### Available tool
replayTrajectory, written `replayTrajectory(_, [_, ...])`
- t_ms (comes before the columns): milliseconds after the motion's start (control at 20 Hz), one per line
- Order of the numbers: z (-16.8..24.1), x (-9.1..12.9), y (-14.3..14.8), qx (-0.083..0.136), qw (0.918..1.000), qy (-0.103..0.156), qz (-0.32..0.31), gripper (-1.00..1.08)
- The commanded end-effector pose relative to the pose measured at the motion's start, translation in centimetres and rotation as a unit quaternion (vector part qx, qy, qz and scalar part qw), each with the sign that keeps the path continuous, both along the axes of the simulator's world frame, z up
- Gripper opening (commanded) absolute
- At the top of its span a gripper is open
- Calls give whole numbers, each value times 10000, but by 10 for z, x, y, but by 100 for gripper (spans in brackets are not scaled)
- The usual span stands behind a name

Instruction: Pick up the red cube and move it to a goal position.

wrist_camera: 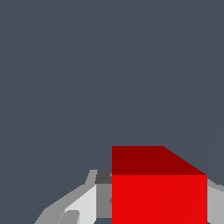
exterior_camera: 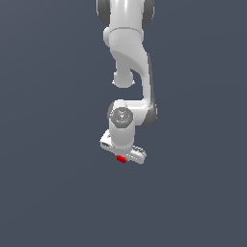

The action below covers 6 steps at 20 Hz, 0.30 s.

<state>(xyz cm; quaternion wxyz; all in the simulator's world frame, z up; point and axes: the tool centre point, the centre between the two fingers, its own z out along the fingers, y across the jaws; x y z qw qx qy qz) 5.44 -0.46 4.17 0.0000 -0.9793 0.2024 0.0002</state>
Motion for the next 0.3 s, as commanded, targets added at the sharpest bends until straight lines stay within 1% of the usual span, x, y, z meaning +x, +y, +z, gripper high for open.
replayTrajectory(0, [4,-4,5,-1,10000,-2,-2,-100])
replayTrajectory(250, [8,-7,9,-1,10000,-2,-2,-100])
